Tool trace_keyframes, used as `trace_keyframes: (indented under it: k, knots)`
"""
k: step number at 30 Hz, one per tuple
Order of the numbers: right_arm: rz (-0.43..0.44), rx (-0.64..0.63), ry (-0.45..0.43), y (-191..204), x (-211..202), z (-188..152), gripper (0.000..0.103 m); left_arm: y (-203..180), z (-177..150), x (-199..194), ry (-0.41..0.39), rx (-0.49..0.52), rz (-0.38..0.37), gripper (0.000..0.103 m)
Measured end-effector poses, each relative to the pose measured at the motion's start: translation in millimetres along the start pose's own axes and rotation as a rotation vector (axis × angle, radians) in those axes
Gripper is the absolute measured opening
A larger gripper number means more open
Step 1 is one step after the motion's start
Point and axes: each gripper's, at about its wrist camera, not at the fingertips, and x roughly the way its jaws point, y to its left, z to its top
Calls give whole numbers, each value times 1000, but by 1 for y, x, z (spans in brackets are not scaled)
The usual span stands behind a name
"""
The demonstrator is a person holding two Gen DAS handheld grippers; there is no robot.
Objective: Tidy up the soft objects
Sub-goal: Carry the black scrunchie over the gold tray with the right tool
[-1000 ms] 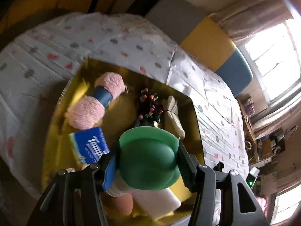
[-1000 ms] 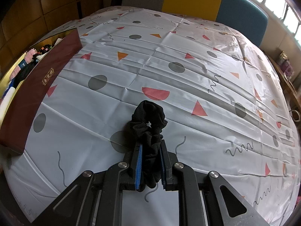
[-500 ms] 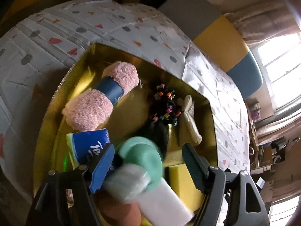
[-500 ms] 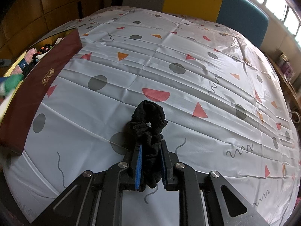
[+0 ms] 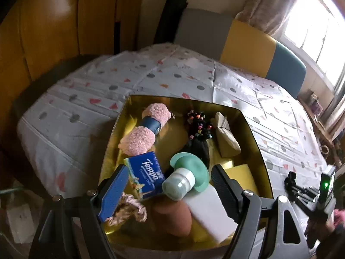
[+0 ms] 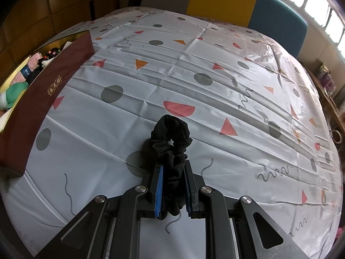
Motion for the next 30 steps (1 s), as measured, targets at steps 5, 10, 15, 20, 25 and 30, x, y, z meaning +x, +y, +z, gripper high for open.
trace_keyframes:
  k: [5, 10, 15, 20, 25, 30]
  knots:
    - [-4, -4, -3, 0, -1, -1, 18, -8, -13, -24, -60, 69, 57, 80]
    - [-14, -11, -4, 2, -1, -1, 18, -10, -22, -36, -86, 89, 81, 80]
    - [-48, -12, 12, 6, -2, 1, 18, -9, -27, -41, -94, 97, 97, 80]
    - [-112, 17, 30, 13, -1, 3, 17, -5, -30, -43, -96, 88, 102, 80]
    - [-168, 42, 19, 19, -2, 2, 17, 0, -34, -46, -101, 77, 110, 80]
    - [-202, 70, 7, 22, -4, 0, 16, 9, -38, -50, -101, 59, 112, 80]
